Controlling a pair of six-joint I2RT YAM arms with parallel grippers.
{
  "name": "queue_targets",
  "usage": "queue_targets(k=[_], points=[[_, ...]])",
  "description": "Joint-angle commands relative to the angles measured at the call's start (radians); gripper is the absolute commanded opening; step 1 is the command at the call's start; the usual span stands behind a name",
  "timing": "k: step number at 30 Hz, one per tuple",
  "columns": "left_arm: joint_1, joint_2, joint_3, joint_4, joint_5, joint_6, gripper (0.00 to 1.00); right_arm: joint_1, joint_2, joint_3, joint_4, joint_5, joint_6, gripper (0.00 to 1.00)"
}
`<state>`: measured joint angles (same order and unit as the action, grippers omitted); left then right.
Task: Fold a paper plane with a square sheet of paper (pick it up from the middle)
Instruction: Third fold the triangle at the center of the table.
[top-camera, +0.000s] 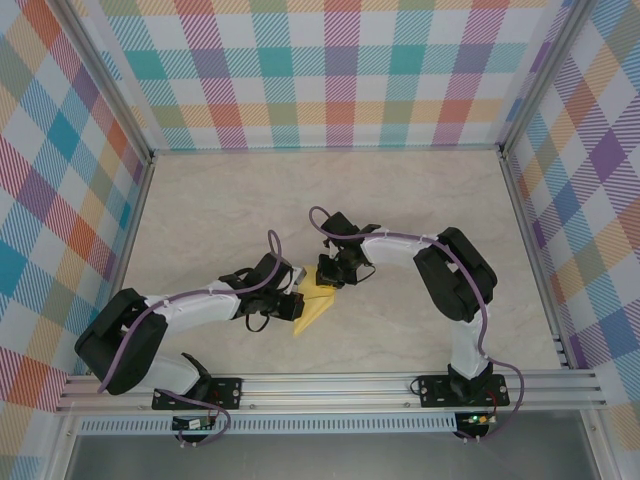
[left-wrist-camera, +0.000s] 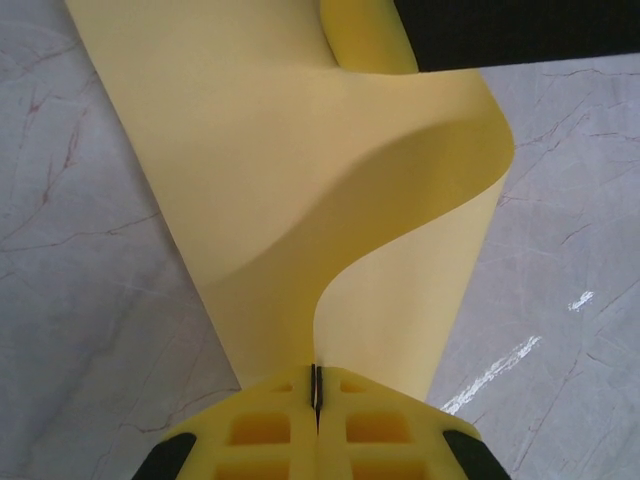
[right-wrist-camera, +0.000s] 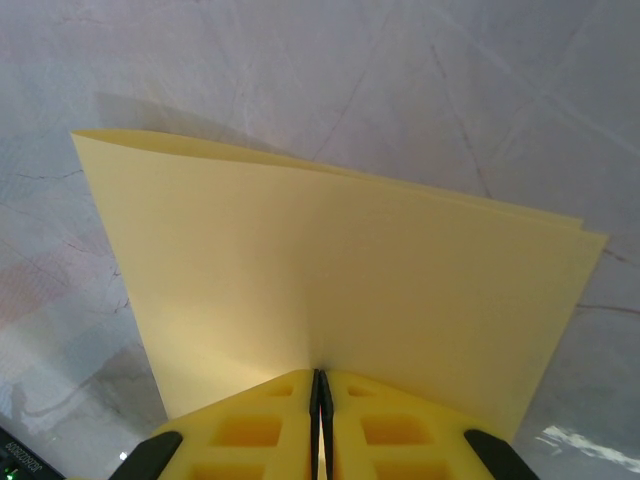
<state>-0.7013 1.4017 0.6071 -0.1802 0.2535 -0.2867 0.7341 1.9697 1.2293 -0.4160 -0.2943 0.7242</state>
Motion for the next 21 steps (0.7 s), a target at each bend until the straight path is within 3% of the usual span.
queue_targets(k=[1, 21], points=[[0.014, 0.023, 0.025, 0.003, 0.013, 0.023, 0.00, 0.008, 0.040, 0.002, -0.077, 0.038, -0.006, 0.13], [0.020, 0.014, 0.025, 0.021, 0.001, 0.034, 0.00, 0.008, 0.039, 0.004, -0.082, 0.041, -0.006, 0.12]])
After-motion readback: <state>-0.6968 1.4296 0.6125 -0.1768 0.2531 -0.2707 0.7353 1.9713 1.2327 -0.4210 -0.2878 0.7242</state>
